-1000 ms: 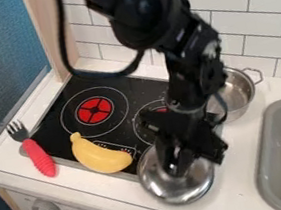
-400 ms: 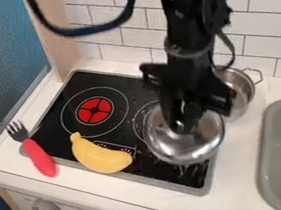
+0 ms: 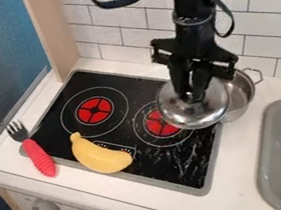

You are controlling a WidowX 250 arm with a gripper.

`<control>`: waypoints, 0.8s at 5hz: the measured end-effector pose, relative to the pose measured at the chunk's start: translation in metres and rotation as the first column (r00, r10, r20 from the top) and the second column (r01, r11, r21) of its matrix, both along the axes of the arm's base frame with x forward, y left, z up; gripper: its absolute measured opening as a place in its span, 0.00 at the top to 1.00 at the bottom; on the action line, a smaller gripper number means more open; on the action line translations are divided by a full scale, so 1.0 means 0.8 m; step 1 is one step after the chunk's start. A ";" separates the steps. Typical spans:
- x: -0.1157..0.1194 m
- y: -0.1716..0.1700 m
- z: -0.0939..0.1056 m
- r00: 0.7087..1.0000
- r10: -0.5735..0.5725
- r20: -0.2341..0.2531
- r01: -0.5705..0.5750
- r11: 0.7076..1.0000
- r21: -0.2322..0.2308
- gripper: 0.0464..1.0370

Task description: Covered the silver pot with the lid

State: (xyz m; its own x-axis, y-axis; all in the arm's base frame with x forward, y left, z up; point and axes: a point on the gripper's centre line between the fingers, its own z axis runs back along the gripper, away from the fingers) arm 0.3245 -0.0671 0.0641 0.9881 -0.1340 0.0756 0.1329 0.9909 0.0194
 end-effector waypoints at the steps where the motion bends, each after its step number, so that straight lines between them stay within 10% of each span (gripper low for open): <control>1: 0.023 -0.007 0.001 1.000 -0.003 0.011 0.004 1.000 -0.025 0.77; 4: 0.076 -0.024 -0.033 1.000 0.027 -0.004 -0.027 0.999 -0.039 0.77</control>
State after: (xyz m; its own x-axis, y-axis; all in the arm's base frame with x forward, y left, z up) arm 0.3853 -0.0860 0.0379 0.9916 -0.1040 0.0764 0.1058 0.9942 -0.0203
